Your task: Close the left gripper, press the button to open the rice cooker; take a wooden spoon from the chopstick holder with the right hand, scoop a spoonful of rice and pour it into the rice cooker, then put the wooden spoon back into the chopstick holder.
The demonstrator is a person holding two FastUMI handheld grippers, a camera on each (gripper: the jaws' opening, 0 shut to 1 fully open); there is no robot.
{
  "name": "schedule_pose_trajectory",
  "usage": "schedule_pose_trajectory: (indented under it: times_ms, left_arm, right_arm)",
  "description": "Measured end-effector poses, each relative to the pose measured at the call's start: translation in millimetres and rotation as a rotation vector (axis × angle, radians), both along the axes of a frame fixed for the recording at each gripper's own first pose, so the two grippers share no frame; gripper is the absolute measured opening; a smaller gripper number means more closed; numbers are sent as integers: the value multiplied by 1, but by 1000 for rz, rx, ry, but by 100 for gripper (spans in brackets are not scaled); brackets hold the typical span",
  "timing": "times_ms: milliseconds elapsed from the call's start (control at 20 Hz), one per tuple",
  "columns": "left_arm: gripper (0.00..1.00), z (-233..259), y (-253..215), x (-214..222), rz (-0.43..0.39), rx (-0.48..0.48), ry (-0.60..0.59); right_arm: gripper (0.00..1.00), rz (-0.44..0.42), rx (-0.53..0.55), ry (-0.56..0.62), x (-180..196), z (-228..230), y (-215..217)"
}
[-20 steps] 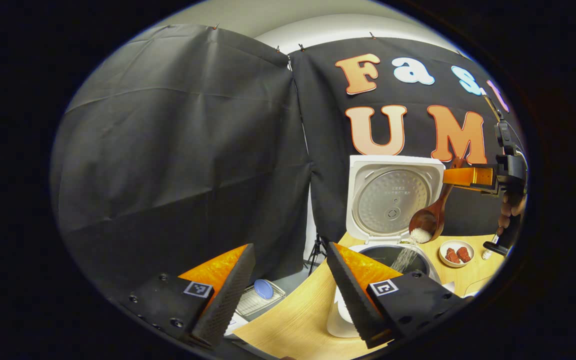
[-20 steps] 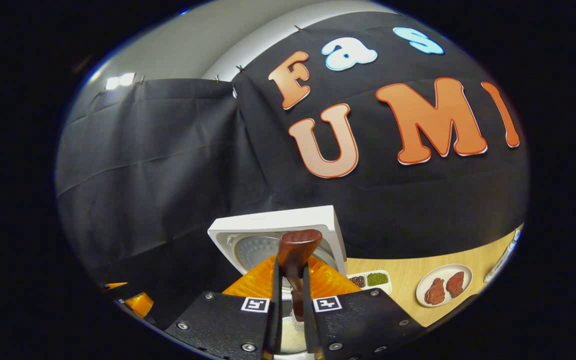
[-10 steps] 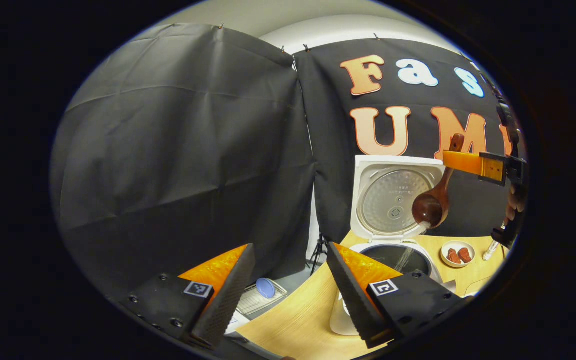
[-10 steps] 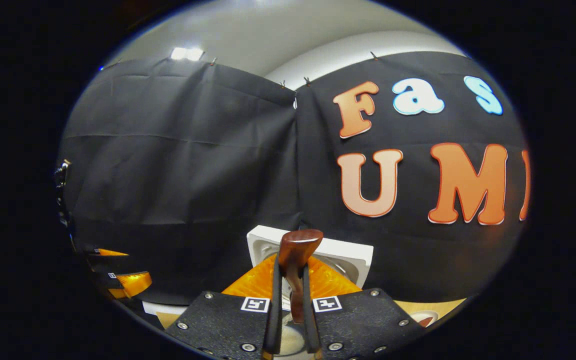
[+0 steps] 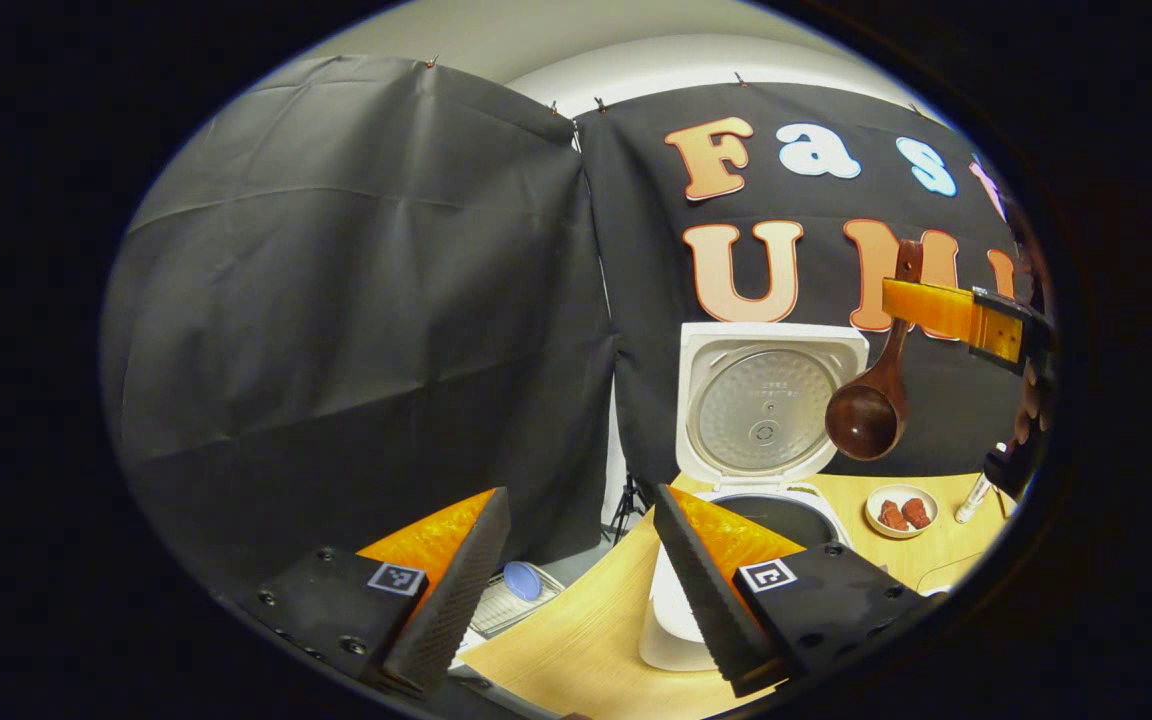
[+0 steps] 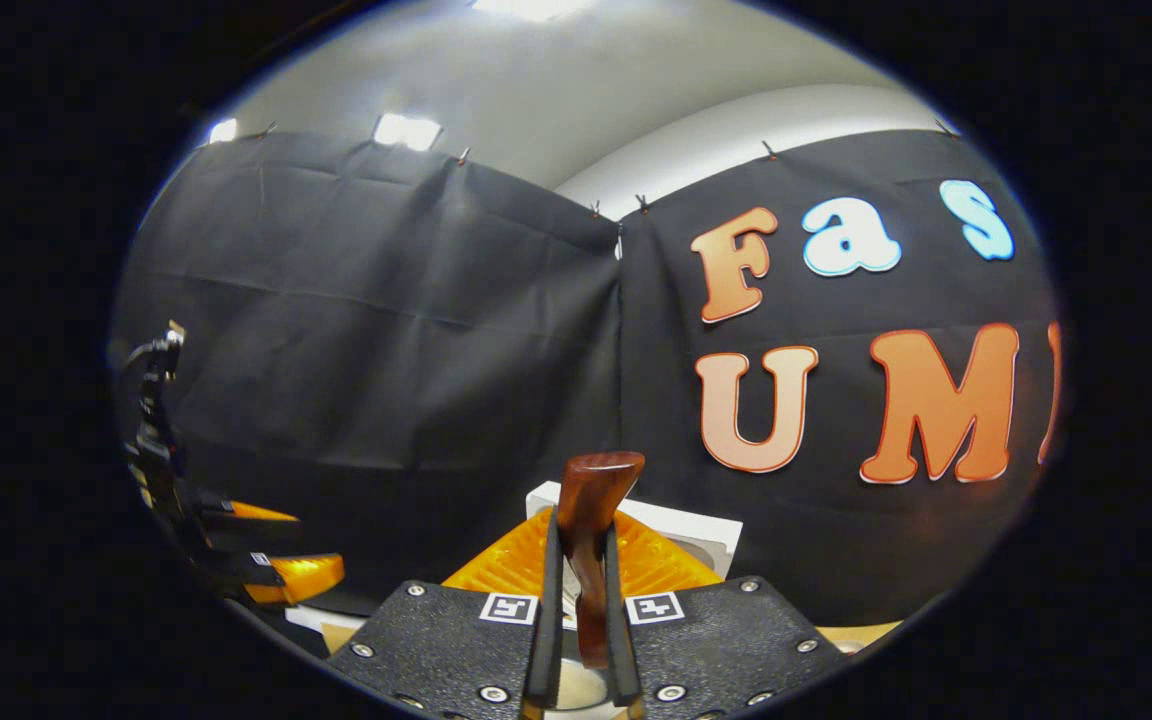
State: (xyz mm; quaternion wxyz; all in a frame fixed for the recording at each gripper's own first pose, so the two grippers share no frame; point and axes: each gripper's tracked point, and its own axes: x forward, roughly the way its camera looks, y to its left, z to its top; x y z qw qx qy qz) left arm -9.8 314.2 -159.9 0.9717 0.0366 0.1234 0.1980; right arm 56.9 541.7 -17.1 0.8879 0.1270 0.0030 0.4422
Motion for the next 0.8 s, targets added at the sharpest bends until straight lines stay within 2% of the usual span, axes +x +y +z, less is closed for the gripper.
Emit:
schedule_pose_trajectory:
  times_ms: [200,300,600,650,700,800]
  left_arm:
    - [94,1,-26,2,-40,2,13]
    - [94,2,-42,7,-70,12,18]
    - [94,9,-99,27,-186,31,26]
    - [94,8,-109,30,-206,30,29]
    - [94,9,-118,33,-225,29,31]
    - [94,10,-135,40,-257,27,33]
  right_arm:
    - [18,-64,146,169,14,8,-58]
    - [18,-115,173,202,19,8,-93]
    - [17,-302,130,229,20,-11,-219]
    - [12,-340,114,236,20,-18,-240]
    - [17,-381,98,246,18,-27,-263]
    - [17,-464,70,283,13,-49,-303]
